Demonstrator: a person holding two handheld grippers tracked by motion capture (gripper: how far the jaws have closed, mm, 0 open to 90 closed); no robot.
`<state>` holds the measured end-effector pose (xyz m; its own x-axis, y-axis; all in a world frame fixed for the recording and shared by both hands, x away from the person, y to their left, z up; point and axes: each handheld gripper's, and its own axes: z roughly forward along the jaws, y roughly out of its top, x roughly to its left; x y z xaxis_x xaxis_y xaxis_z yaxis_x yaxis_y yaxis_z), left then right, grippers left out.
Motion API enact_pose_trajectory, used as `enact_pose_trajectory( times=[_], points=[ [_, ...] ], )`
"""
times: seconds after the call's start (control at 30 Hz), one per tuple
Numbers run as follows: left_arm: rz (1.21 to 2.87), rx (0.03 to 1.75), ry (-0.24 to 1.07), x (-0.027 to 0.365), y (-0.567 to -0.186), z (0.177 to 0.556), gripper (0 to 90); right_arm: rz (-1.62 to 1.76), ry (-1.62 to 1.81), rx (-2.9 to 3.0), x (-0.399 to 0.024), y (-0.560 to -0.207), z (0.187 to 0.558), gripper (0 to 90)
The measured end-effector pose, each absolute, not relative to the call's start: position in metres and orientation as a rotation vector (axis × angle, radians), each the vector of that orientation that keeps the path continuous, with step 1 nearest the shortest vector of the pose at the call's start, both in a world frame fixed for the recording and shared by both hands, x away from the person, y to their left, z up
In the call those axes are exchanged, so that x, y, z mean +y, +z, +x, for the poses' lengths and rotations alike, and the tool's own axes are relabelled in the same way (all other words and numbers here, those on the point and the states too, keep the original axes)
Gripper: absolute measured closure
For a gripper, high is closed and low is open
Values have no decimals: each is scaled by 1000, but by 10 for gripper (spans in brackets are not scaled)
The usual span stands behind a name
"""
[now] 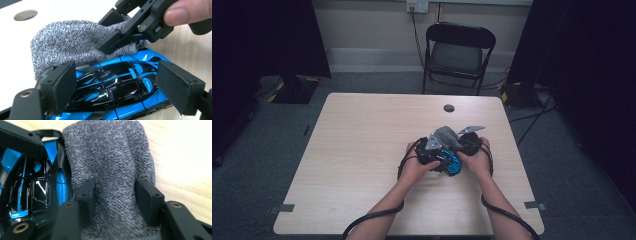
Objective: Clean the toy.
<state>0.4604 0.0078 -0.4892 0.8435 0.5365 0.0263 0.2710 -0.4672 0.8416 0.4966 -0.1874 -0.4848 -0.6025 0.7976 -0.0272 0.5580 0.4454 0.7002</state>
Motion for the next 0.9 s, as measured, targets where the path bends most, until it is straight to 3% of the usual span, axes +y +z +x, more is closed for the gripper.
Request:
enact_pose_trajectory(
  times=[0.17, 0.27, 0.9],
  points=[
    [2041, 598, 330, 7, -493, 462, 165, 1105, 929, 2396, -184, -484, 497, 705],
    [2042, 608, 334, 7, -492, 462, 165, 1080, 902, 2413, -181, -483, 497, 744],
    [2016, 653, 321, 8, -494, 466, 165, 1015, 887, 2474, -185, -478, 495, 776]
  ],
)
